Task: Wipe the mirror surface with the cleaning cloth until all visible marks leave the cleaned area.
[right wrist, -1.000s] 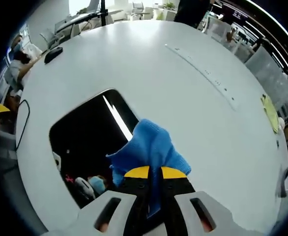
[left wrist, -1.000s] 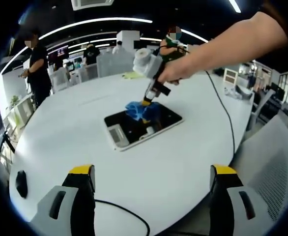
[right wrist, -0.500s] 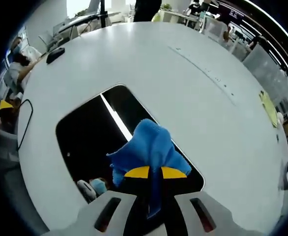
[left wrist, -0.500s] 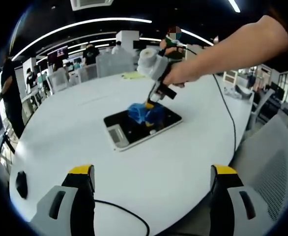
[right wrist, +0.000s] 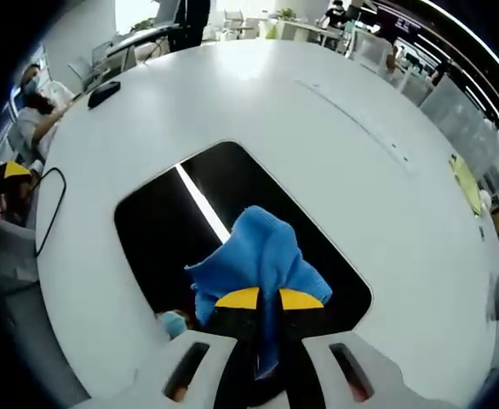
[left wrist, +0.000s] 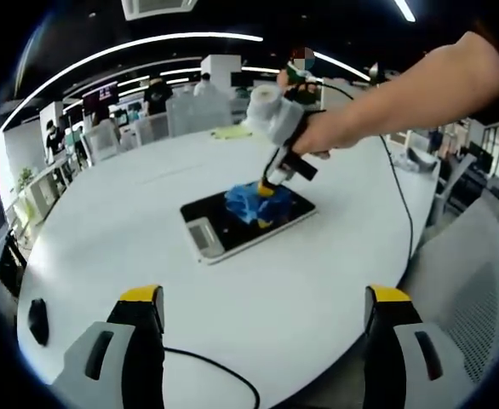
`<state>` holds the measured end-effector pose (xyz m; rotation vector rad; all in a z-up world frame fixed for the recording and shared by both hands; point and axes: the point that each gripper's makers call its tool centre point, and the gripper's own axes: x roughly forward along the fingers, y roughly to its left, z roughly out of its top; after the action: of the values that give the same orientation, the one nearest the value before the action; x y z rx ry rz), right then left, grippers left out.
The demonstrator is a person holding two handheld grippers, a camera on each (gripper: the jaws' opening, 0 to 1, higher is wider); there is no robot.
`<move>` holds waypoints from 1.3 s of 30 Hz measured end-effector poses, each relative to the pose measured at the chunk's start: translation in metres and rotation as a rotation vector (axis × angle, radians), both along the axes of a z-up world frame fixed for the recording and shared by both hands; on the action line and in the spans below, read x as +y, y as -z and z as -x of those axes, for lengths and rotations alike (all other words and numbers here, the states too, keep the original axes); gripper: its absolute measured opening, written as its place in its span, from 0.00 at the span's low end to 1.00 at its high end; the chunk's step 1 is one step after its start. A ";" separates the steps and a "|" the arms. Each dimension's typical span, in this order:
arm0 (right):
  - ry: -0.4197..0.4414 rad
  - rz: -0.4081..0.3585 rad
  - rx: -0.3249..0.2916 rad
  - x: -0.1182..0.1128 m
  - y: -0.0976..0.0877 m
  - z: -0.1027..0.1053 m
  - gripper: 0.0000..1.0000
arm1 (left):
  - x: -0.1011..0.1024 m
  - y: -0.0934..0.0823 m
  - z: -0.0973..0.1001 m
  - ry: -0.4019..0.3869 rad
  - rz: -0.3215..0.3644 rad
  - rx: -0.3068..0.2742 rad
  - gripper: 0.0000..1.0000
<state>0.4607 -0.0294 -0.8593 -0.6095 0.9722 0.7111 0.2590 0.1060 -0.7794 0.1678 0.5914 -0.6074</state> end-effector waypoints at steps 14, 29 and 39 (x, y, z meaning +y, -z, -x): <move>0.015 -0.017 0.005 0.005 -0.005 0.027 0.02 | 0.000 -0.002 0.000 0.002 0.000 -0.005 0.98; 0.036 -0.049 0.022 0.005 -0.006 0.051 0.02 | -0.001 -0.003 0.000 0.004 0.000 -0.008 0.98; 0.000 -0.032 0.012 0.005 -0.006 0.069 0.02 | -0.001 -0.002 0.000 0.007 -0.004 -0.007 0.98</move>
<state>0.3918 -0.0245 -0.8537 -0.5774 0.9703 0.7304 0.2587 0.1046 -0.7775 0.1760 0.5861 -0.6117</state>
